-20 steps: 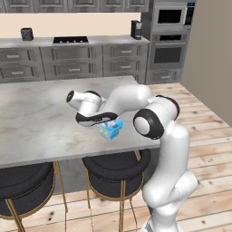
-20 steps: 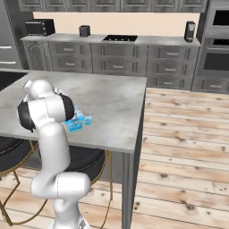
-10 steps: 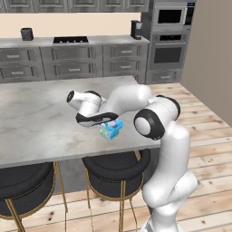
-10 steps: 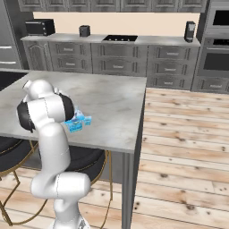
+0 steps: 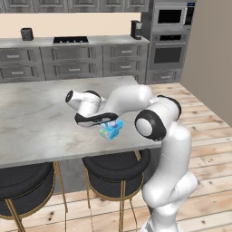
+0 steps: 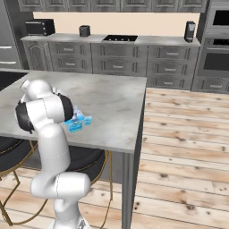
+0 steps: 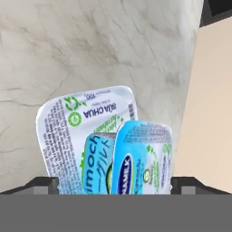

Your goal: Stack the yogurt containers by placing the smaller containers on top of the larger containers.

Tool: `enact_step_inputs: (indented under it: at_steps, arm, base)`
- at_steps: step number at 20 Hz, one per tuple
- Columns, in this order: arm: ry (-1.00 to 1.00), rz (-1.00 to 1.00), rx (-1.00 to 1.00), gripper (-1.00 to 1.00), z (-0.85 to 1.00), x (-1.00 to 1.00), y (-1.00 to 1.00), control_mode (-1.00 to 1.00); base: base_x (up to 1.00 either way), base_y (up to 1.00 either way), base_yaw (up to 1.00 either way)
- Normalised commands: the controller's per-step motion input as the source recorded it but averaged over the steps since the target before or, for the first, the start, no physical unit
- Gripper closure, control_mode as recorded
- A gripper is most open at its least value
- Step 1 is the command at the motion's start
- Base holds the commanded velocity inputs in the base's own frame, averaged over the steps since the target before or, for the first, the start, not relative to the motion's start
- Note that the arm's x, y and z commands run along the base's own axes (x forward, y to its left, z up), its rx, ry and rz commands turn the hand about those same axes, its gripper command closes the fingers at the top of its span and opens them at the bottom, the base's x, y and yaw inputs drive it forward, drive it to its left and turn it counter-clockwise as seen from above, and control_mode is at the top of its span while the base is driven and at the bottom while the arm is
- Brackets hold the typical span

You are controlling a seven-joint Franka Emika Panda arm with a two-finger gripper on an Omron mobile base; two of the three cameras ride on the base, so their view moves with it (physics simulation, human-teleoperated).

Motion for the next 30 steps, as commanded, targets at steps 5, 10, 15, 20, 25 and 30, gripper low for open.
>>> enact_step_inputs:
  at_steps: [5,10,15,20,25,30]
  arm:
    - [-0.03,0.0,0.0,-1.0,0.22,-0.08,0.07,-1.0]
    - [-0.01,-0.01,0.0,-1.0,0.27,-0.14,0.01,-1.0]
    - [0.0,-0.08,0.0,-1.0,0.29,-0.18,-0.06,-1.0]
    - [0.0,-0.11,0.1,-1.0,0.29,-0.22,-0.23,-1.0]
    - [0.0,-0.11,0.15,-1.0,0.3,-0.21,-0.25,-1.0]
    - [0.0,-0.07,0.16,-1.0,0.32,-0.21,-0.27,-1.0]
  base:
    - [0.0,0.0,0.0]
    - [0.0,0.0,0.0]
    - [0.0,0.0,0.0]
    - [0.0,0.0,0.0]
    - [0.0,0.0,0.0]
    - [0.0,0.0,0.0]
